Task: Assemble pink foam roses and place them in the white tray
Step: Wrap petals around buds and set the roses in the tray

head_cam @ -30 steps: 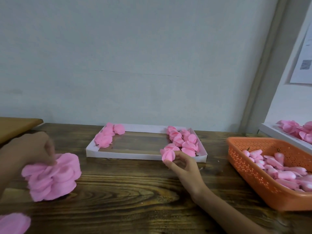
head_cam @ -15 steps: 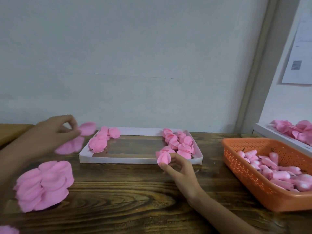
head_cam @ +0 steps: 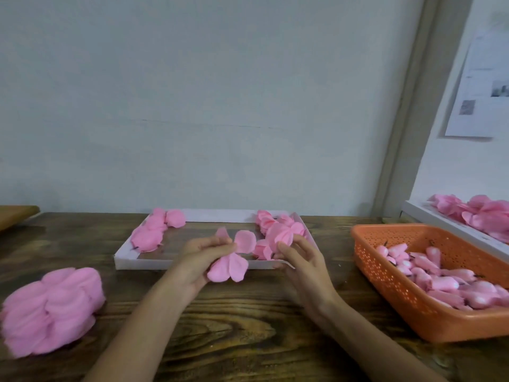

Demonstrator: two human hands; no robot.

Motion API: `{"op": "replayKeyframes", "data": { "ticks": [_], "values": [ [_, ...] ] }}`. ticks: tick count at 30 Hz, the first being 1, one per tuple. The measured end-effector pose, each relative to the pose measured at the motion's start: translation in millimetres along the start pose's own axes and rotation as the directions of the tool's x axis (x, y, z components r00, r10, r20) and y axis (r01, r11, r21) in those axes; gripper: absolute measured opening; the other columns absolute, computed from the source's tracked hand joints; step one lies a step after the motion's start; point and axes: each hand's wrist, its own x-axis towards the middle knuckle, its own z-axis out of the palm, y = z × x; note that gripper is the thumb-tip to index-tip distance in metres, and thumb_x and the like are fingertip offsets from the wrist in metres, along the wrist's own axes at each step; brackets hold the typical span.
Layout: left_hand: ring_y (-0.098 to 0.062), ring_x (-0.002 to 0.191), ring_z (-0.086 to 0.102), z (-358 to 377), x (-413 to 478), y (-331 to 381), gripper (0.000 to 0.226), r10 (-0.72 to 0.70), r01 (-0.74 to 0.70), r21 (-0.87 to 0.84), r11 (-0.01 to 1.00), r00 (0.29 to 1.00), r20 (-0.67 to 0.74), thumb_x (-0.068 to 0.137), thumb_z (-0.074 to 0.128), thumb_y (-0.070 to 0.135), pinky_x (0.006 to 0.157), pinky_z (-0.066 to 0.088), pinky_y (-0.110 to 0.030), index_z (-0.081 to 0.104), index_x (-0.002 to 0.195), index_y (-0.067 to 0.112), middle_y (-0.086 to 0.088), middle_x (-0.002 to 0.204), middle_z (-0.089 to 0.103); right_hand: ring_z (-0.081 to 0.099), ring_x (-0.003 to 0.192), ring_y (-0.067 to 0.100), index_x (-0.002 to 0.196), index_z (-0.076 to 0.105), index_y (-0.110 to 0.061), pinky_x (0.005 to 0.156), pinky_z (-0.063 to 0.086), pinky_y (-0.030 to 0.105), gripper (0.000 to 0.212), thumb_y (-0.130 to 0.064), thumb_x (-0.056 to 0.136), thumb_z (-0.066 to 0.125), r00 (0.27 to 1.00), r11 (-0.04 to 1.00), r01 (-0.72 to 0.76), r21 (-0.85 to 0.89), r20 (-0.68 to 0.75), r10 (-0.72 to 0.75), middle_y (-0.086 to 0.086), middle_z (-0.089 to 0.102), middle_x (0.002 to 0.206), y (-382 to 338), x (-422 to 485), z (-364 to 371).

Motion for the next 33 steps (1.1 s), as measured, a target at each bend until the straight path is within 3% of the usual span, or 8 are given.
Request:
{"op": "replayKeyframes", "data": {
  "ticks": [3,7,13,16,20,30,33],
  "values": [
    [-0.022,0.095,0.074,9.1,1.9,-14.2,0.019,-0.026,0.028,-0.049,0.998,0.999,0.025,0.082,0.081,0.015,0.068,0.061,-0.031,0.084,0.099,0.008,-0.012,0.102,0.080,0.072,0.111,0.028,0.114,0.075,-0.015,0.090,0.059,0.037,0.026,-0.026,0.091,0.079,0.999,0.999,0.038,-0.027,0.031,-0.037,0.011,0.077,0.116,0.9,1.7,-0.5],
    [-0.021,0.102,0.076,15.9,2.1,-26.7,0.021,0.024,-0.023,0.021,0.999,0.999,-0.026,0.084,0.079,0.003,0.073,0.062,-0.028,0.086,0.093,0.020,-0.007,0.109,0.080,0.072,0.114,0.032,0.115,0.072,-0.007,0.098,0.059,0.043,0.023,-0.016,0.094,0.076,0.990,0.989,0.132,-0.067,0.046,-0.129,0.011,0.076,0.119,-0.1,2.2,-1.7],
    [-0.024,0.101,0.075,25.0,-9.8,-28.0,0.055,0.126,-0.120,0.042,0.992,0.979,-0.161,0.079,0.088,0.007,0.088,0.062,-0.044,0.069,0.124,0.031,-0.006,0.105,0.080,0.070,0.117,0.025,0.115,0.073,-0.011,0.102,0.056,0.044,0.020,-0.012,0.094,0.076,0.983,0.972,0.175,-0.156,0.083,-0.163,0.007,0.076,0.119,-5.2,-1.4,-0.9],
    [-0.027,0.101,0.075,28.0,-12.8,-28.5,0.052,0.147,-0.143,0.031,0.989,0.968,-0.203,0.079,0.089,0.008,0.090,0.062,-0.049,0.068,0.124,0.022,-0.006,0.102,0.081,0.070,0.117,0.025,0.113,0.074,-0.012,0.100,0.057,0.038,0.018,-0.008,0.095,0.074,0.975,0.962,0.210,-0.176,0.115,-0.192,0.007,0.076,0.117,-6.4,-2.5,-0.8],
    [-0.028,0.098,0.076,29.3,-14.0,-30.8,0.019,0.116,-0.114,0.021,0.993,0.970,-0.212,0.081,0.087,0.013,0.082,0.064,-0.043,0.078,0.097,0.013,-0.002,0.088,0.081,0.071,0.114,0.023,0.115,0.073,-0.009,0.088,0.058,0.025,0.022,-0.001,0.094,0.074,0.963,0.954,0.253,-0.160,0.137,-0.232,0.007,0.077,0.116,-7.1,-2.5,2.3],
    [-0.025,0.096,0.077,38.5,-17.7,-31.7,0.034,0.095,-0.092,0.037,0.995,0.991,-0.094,0.080,0.087,0.022,0.085,0.064,-0.045,0.075,0.110,0.009,-0.010,0.101,0.080,0.070,0.117,0.022,0.119,0.072,-0.012,0.094,0.058,0.030,0.025,-0.005,0.095,0.074,0.958,0.946,0.260,-0.192,0.175,-0.228,0.005,0.076,0.119,-1.2,-0.4,-1.0],
    [-0.024,0.093,0.078,39.1,-17.5,-32.3,0.031,0.095,-0.095,0.008,0.995,0.993,-0.069,0.082,0.086,0.018,0.076,0.064,-0.038,0.074,0.108,0.006,-0.011,0.098,0.080,0.070,0.117,0.024,0.119,0.071,-0.012,0.097,0.058,0.035,0.025,-0.005,0.094,0.074,0.955,0.942,0.272,-0.195,0.173,-0.240,0.006,0.076,0.119,-0.5,0.5,-2.1]
  ]
}}
